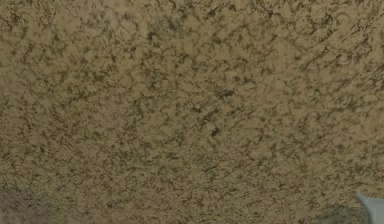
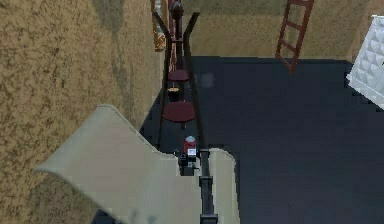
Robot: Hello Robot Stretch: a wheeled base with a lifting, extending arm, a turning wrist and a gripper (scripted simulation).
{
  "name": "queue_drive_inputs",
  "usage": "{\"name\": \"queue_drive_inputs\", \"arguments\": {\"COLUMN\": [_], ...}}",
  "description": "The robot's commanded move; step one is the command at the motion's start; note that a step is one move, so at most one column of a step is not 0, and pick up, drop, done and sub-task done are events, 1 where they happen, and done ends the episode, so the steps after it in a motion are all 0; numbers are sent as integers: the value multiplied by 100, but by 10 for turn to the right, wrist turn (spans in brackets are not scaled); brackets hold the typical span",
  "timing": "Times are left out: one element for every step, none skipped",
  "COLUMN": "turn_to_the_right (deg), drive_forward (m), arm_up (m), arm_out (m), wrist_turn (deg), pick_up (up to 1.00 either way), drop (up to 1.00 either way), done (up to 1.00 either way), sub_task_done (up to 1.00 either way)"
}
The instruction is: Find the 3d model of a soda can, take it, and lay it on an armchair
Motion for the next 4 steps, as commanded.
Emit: {"name": "queue_drive_inputs", "arguments": {"turn_to_the_right": [0, 0, 0, 0], "drive_forward": [0, 0, 0, 0], "arm_up": [-32, 0, 10, 0], "arm_out": [0, 0, 0, -8], "wrist_turn": [0, 0, 0, 0], "pick_up": [0, 0, 0, 0], "drop": [0, 100, 0, 0], "done": [0, 0, 0, 0], "sub_task_done": [0, 0, 0, 0]}}
